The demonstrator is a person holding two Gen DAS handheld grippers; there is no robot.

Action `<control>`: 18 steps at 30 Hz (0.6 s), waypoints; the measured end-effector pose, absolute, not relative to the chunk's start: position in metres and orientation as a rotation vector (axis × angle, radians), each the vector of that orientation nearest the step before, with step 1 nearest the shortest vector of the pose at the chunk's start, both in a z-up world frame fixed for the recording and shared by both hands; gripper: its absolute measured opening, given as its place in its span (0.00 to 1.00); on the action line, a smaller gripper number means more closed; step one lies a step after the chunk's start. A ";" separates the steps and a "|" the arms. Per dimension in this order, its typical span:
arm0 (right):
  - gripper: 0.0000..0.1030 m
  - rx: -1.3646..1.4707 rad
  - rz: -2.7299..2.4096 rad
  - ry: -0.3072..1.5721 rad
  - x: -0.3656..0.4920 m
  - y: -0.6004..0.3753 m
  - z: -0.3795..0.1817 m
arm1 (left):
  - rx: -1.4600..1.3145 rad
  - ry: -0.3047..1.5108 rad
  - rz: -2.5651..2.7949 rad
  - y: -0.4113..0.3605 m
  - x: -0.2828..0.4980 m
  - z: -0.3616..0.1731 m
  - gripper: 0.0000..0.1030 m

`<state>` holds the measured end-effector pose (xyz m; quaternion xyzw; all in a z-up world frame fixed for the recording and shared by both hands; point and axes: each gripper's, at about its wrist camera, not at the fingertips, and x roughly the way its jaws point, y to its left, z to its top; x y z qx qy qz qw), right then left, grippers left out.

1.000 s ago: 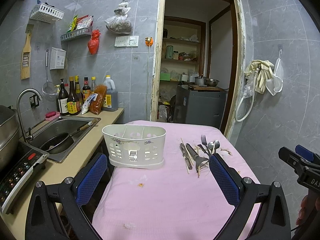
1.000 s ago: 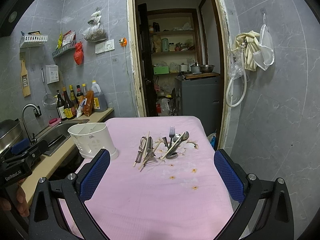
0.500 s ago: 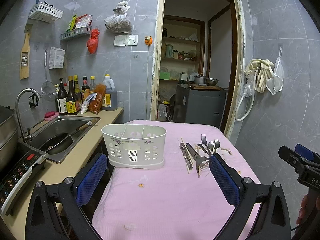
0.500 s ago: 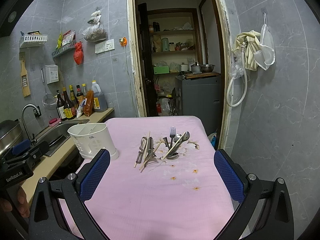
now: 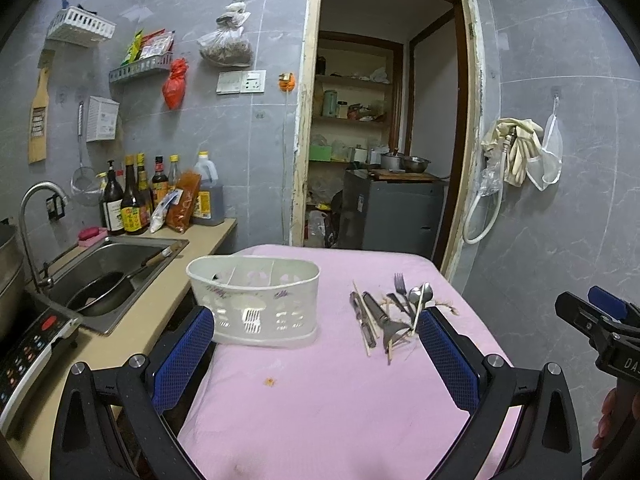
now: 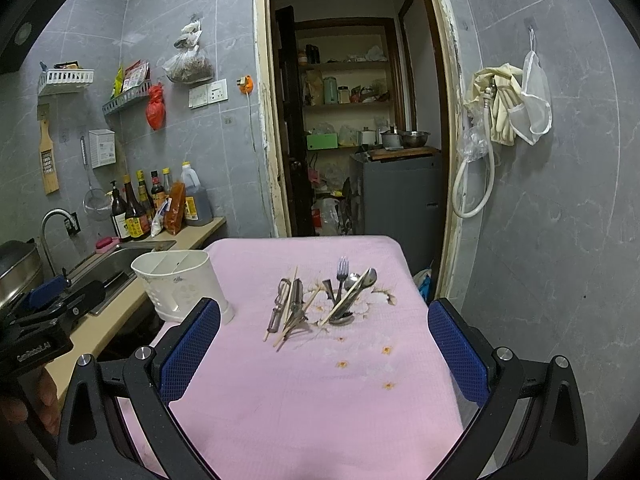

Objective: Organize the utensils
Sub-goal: 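Move the left tool toward the utensil pile while the right tool follows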

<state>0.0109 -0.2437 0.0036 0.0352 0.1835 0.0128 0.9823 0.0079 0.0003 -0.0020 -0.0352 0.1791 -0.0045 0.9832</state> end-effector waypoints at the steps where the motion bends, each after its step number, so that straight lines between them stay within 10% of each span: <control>1: 0.99 0.070 0.024 0.365 0.012 -0.244 0.005 | -0.068 0.357 -0.015 -0.001 0.011 -0.002 1.00; 18: 0.99 0.004 0.041 0.336 0.132 -0.284 0.025 | -0.034 0.315 -0.046 -0.057 0.115 0.013 1.00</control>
